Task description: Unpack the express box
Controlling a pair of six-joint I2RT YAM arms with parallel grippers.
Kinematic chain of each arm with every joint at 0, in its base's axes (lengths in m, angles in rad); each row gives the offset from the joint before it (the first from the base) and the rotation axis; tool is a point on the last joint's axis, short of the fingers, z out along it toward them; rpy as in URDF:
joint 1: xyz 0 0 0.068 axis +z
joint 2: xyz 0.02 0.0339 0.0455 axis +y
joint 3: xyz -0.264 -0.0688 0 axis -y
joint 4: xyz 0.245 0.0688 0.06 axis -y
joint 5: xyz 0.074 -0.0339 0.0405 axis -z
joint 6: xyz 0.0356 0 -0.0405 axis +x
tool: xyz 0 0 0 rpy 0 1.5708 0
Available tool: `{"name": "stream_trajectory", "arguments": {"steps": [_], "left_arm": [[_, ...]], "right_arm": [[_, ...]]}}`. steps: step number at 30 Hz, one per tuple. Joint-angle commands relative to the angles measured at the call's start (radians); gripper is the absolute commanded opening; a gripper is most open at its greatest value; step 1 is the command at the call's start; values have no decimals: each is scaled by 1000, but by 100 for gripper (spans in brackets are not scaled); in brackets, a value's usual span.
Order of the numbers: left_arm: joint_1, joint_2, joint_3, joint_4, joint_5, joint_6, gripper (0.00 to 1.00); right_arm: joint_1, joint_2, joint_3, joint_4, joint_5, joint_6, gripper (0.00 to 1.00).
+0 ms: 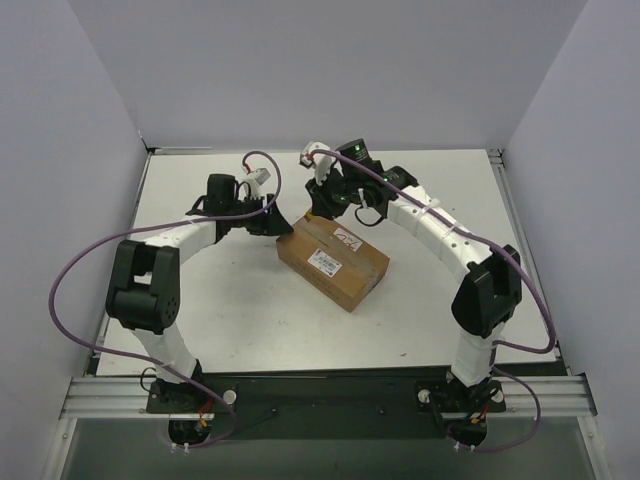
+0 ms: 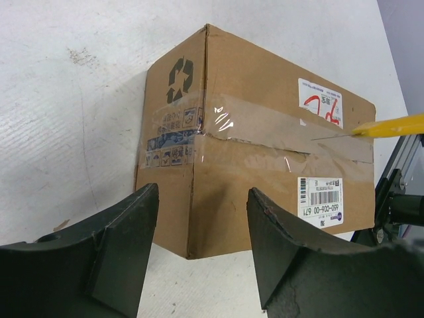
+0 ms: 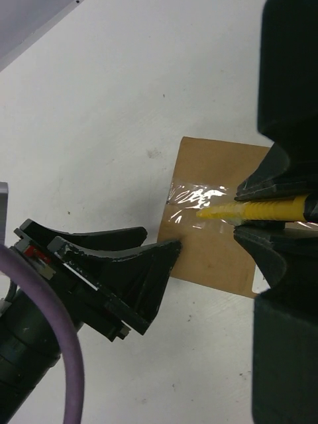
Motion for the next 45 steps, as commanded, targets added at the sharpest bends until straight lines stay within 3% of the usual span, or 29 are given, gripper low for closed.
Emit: {"name": "stream_trajectory", "arguments": {"steps": [1, 19, 45], "left_arm": [[6, 14, 13, 54, 21, -5, 65], [6, 49, -8, 40, 3, 7, 61], [6, 63, -10, 40, 8, 1, 61]], "right_arm": [[22, 27, 58, 87, 36, 18, 0], [69, 92, 58, 182, 237, 96, 0], [111, 95, 18, 176, 238, 102, 0]]}}
